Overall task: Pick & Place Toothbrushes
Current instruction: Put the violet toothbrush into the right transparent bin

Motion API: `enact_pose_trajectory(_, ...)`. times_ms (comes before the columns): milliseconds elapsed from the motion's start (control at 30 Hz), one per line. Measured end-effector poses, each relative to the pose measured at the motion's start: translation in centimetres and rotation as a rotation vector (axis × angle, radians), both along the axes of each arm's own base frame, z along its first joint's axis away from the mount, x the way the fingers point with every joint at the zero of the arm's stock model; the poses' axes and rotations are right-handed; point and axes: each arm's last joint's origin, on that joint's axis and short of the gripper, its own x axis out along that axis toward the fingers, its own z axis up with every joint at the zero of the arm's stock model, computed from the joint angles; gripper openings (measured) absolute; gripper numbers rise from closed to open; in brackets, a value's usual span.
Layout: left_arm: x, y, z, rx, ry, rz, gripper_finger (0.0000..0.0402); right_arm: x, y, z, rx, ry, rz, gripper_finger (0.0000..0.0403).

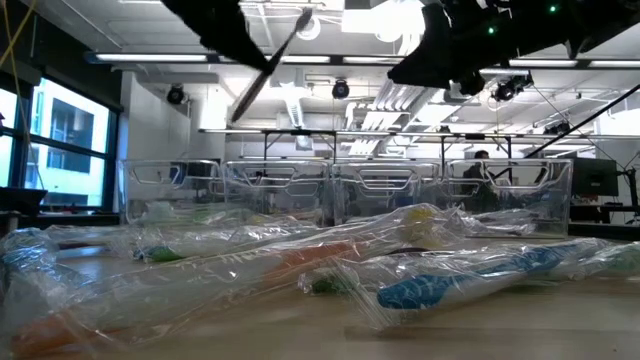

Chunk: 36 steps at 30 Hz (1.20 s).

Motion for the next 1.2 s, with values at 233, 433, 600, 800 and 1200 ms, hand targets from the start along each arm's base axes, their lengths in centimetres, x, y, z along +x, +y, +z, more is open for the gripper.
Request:
enact_pose_trajectory(233, 0.5, 1.2, 2.0, 0.165, -0.125, -0.085, 0.0007, 0.2, 0.2, 0.4, 0.012, -0.043, 0.085, 0.0090)
enact_pose_trajectory(433, 1.1, 1.6, 3.7, 0.252, -0.295, -0.196, 0.0007, 0.2, 0.0, 0.7, 0.015, -0.081, 0.076, 0.0090)
enact_pose_trajectory(600, 1.6, 1.2, 4.2, 0.264, -0.388, -0.358, 0.0007, 0.2, 0.0, 0.9, 0.015, -0.102, 0.076, 0.0090)
enact_pose_trajectory(800, 2.2, 1.3, 3.5, 0.208, -0.373, -0.360, 0.0008, 0.2, 0.0, 0.9, 0.015, -0.101, 0.079, 0.0090)
enact_pose_trajectory(1200, 5.1, 1.8, 0.7, 0.089, -0.315, -0.332, 0.0008, 0.3, 0.2, 0.9, 0.017, -0.098, 0.172, 0.0090)
